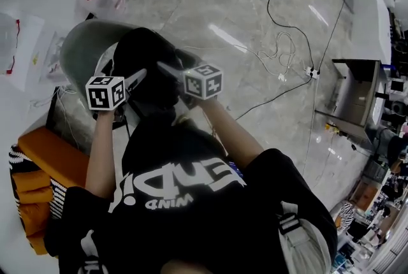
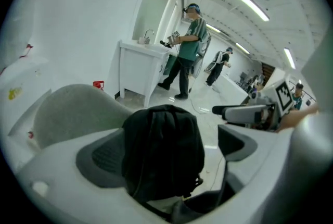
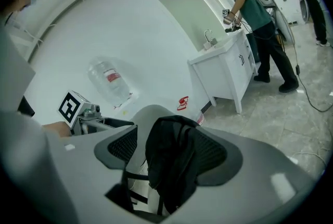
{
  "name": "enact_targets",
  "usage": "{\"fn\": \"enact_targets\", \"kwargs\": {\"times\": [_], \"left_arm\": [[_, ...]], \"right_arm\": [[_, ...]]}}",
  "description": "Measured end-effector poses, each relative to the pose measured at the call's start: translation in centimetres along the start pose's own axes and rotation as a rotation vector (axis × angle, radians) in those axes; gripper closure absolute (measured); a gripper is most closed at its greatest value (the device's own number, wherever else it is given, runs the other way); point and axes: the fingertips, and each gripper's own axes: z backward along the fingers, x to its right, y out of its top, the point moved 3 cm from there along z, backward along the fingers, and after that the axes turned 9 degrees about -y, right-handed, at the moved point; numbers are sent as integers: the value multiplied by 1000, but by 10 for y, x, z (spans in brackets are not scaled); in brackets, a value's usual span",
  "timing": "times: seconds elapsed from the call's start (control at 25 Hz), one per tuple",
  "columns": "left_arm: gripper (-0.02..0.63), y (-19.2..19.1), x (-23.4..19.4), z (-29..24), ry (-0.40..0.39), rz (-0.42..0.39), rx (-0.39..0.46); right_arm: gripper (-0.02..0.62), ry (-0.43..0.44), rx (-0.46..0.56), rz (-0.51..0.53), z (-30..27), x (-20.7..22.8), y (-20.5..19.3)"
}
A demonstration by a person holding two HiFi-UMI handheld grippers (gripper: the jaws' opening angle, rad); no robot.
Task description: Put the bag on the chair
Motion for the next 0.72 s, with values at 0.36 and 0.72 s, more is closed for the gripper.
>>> {"fn": "enact_targets", "kwargs": {"times": [0.36,0.72], "left_arm": [[48,6,76,59,-86,-47,117],[256,-4,138,121,-107,-124,259]], "right_arm": [[262,53,90,77,77,-46,12],[348,97,193,175,171,-78,6]]}}
